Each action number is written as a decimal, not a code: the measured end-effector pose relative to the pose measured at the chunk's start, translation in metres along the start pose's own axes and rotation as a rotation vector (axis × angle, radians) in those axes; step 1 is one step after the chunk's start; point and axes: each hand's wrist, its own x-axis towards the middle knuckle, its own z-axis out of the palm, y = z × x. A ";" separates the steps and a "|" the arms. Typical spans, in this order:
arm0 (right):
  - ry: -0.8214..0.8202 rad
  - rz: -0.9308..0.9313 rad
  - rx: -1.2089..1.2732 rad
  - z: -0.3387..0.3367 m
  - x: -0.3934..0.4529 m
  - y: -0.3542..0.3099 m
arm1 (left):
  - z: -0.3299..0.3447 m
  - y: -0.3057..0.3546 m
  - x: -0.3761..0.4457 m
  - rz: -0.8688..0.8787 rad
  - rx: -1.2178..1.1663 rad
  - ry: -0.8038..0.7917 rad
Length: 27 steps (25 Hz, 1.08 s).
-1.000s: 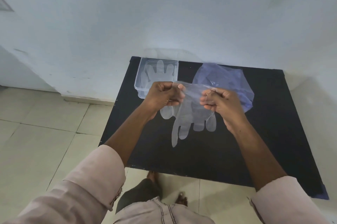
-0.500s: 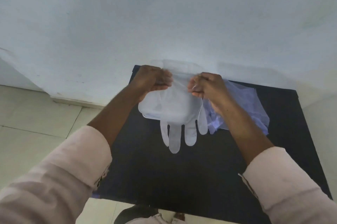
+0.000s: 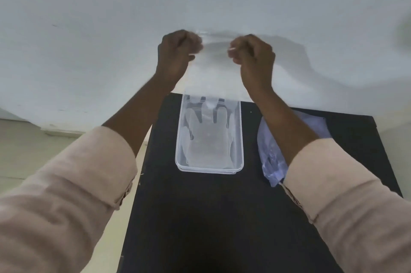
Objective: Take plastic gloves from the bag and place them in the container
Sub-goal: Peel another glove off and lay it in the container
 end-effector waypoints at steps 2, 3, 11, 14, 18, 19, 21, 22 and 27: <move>0.042 -0.098 0.008 -0.003 -0.016 0.002 | -0.002 -0.001 -0.014 0.161 0.008 0.027; 0.040 -0.127 -0.015 -0.005 -0.028 0.009 | -0.003 -0.008 -0.026 0.223 0.026 0.018; -0.242 -0.013 -0.666 -0.010 -0.121 0.124 | -0.013 -0.145 -0.100 0.265 0.841 -0.172; -0.286 0.037 -0.790 -0.009 -0.138 0.127 | -0.009 -0.148 -0.114 0.233 1.018 -0.227; -0.345 0.074 -0.904 -0.007 -0.143 0.135 | -0.002 -0.151 -0.123 0.121 1.167 -0.291; -0.363 0.092 -0.922 -0.007 -0.145 0.137 | -0.001 -0.152 -0.124 0.091 1.205 -0.305; -0.403 0.104 -0.961 -0.007 -0.148 0.140 | 0.001 -0.152 -0.128 0.040 1.271 -0.343; -0.417 0.095 -0.973 -0.008 -0.149 0.142 | 0.002 -0.151 -0.129 0.014 1.303 -0.361; -0.560 0.056 -1.089 -0.013 -0.147 0.144 | 0.000 -0.146 -0.126 -0.033 1.370 -0.506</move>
